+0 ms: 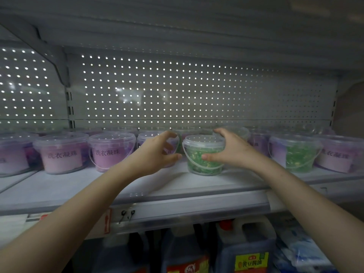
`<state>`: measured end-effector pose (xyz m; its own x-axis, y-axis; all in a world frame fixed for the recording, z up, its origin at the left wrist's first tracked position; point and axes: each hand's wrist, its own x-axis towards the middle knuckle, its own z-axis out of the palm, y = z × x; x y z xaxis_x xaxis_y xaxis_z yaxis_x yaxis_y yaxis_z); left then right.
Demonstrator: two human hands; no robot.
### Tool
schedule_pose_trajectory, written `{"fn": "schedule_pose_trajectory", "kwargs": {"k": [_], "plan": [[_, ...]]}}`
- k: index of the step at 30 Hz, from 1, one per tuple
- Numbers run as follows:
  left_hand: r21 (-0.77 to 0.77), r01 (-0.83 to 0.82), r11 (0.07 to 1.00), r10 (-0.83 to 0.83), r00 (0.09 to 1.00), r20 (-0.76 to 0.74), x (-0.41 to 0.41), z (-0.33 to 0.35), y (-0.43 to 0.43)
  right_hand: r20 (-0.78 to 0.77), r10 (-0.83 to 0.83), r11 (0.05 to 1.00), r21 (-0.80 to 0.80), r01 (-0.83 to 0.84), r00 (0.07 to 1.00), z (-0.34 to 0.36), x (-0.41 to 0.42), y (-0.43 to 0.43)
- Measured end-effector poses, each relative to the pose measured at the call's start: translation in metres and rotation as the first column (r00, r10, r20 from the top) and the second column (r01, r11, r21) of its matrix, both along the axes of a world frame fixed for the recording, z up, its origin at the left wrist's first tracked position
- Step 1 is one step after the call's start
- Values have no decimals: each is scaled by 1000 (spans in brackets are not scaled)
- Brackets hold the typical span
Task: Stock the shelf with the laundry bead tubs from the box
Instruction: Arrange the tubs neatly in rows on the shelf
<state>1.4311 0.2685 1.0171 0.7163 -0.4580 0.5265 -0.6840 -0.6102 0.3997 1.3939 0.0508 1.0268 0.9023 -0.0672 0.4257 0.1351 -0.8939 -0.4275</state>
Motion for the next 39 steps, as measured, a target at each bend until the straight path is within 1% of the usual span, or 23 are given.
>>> {"fn": "schedule_pose_trajectory", "kwargs": {"k": [2,4,7,11,12,15,18,20,22,25,27,29,30,32,34,36,37,39], "plan": [[1,-3,1000,3,1000,-6,-1,0,5,-29,-29,999,24,29,999,-1,0,0],[-1,4,1000,-4,1000,-13,-2,0,5,-1,-88,995,40,88,996,-6,-1,5],[1,46,999,-46,999,-26,-2,-1,-2,61,-191,981,-28,193,980,-13,0,19],[56,86,995,-84,995,-49,-3,-2,-11,128,-209,972,-77,220,969,-13,-3,17],[57,89,994,-85,995,-60,-3,-3,-13,136,-187,976,-83,200,973,-12,-7,14],[92,81,992,-75,995,-66,-5,-4,-23,127,-60,998,-24,63,990,-16,-20,6],[137,31,990,-19,996,-88,-1,-2,-29,228,75,994,57,-90,971,-19,-28,-4],[145,10,989,3,996,-87,6,1,-29,256,147,980,96,-177,955,-20,-26,-13],[138,-39,990,48,997,-58,10,2,-30,245,158,978,94,-186,957,-21,-18,-23],[74,-83,994,81,996,27,6,0,-32,193,116,983,118,-140,974,-22,-4,-35],[56,-50,997,46,996,70,-5,-3,-35,107,137,969,193,-156,985,-21,6,-38],[74,-30,997,23,995,95,-13,-8,-38,27,200,940,276,-199,980,-22,14,-37],[84,-32,996,23,995,102,-15,-10,-39,14,210,934,295,-204,978,-24,18,-36],[112,-41,993,27,993,118,-16,-11,-39,48,193,932,303,-198,980,-27,21,-36],[148,-46,988,34,996,82,-14,-10,-39,129,142,949,266,-172,981,-29,15,-37],[171,-28,985,30,999,-11,-11,-6,-39,183,112,972,185,-146,977,-29,1,-35],[182,-31,983,42,998,-54,-8,-4,-39,191,118,981,131,-144,975,-28,-7,-33],[197,-50,979,66,995,-72,-2,0,-39,170,149,986,44,-159,974,-26,-22,-27]]}}
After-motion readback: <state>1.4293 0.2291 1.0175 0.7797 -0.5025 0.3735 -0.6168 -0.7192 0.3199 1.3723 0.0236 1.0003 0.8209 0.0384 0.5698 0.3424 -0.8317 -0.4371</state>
